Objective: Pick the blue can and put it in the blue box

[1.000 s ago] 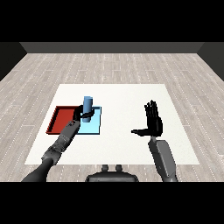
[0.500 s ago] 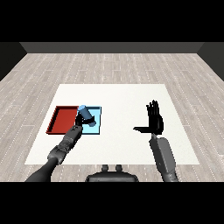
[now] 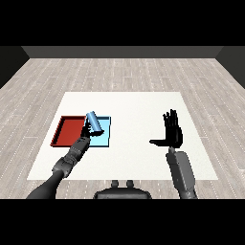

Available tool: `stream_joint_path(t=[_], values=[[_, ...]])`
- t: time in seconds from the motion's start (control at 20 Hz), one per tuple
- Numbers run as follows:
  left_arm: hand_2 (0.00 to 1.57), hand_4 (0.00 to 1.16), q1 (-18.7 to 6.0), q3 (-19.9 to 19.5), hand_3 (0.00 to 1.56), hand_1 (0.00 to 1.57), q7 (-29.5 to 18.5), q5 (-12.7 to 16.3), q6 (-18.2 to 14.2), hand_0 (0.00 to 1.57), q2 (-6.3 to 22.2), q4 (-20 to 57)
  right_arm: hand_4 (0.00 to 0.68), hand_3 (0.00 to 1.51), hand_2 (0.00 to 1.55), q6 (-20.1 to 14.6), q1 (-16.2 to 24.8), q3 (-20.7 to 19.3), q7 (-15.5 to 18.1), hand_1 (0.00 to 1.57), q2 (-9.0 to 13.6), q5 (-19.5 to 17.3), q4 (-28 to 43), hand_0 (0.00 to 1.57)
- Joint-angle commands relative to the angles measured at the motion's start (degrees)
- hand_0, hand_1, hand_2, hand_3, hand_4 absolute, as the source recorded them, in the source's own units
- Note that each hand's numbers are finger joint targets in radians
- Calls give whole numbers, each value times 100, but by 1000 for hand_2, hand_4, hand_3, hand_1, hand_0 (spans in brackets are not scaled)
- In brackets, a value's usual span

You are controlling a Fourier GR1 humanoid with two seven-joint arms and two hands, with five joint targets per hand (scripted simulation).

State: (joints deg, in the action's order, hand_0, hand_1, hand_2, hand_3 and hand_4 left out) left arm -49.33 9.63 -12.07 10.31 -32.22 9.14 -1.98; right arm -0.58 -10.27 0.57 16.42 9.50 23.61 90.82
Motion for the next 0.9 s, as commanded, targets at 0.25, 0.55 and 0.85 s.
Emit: stream_joint_path(t=[0.25, 0.55, 0.85], values=[[0, 0, 79, -646, 0, 0, -1428, 507, -757, 0, 47, -1031, 0, 0, 0, -65, -162, 86, -183, 0, -62, -95, 58, 0], [0, 0, 295, -592, 0, 0, -3157, 666, 1243, 0, -66, -2624, 0, 0, 0, 57, 187, 293, -46, 0, -17, -321, 54, 0], [0, 0, 1469, -343, 0, 0, -3161, 1091, 3078, 0, 20, -3919, 0, 0, 0, 358, 450, 384, 151, 0, 186, -513, -223, 0]])
